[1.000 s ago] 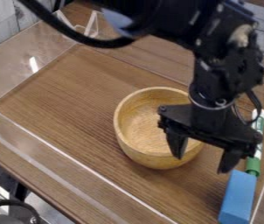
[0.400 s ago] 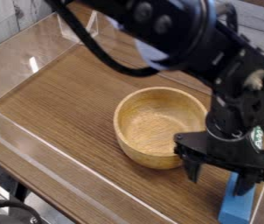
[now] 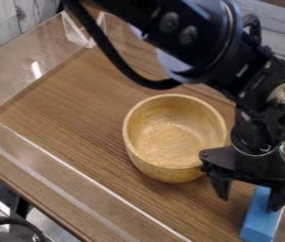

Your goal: Put the blue block in the brown bowl

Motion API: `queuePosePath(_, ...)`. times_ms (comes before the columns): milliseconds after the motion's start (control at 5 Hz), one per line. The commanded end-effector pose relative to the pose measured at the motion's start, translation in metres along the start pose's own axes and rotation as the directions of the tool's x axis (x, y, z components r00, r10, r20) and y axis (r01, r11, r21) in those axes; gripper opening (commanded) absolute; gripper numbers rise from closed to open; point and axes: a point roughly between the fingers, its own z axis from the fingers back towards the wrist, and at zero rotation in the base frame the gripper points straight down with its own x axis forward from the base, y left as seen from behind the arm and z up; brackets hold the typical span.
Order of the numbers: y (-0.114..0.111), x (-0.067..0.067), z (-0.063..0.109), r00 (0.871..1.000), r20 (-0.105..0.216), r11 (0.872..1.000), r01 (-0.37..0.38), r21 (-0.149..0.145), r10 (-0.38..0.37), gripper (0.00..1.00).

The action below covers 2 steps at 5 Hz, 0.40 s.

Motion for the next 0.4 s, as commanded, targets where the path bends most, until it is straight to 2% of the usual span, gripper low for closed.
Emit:
queuePosePath(0,-0.0050,-0.0062,-0.0081,1.000,-0.013,1.000,0.019,-0.005,-0.019,1.00)
queuePosePath(200,-0.0053,-0.0094,-0.0148,1.000,-0.024,1.000,0.010,-0.011,-0.011,1.00)
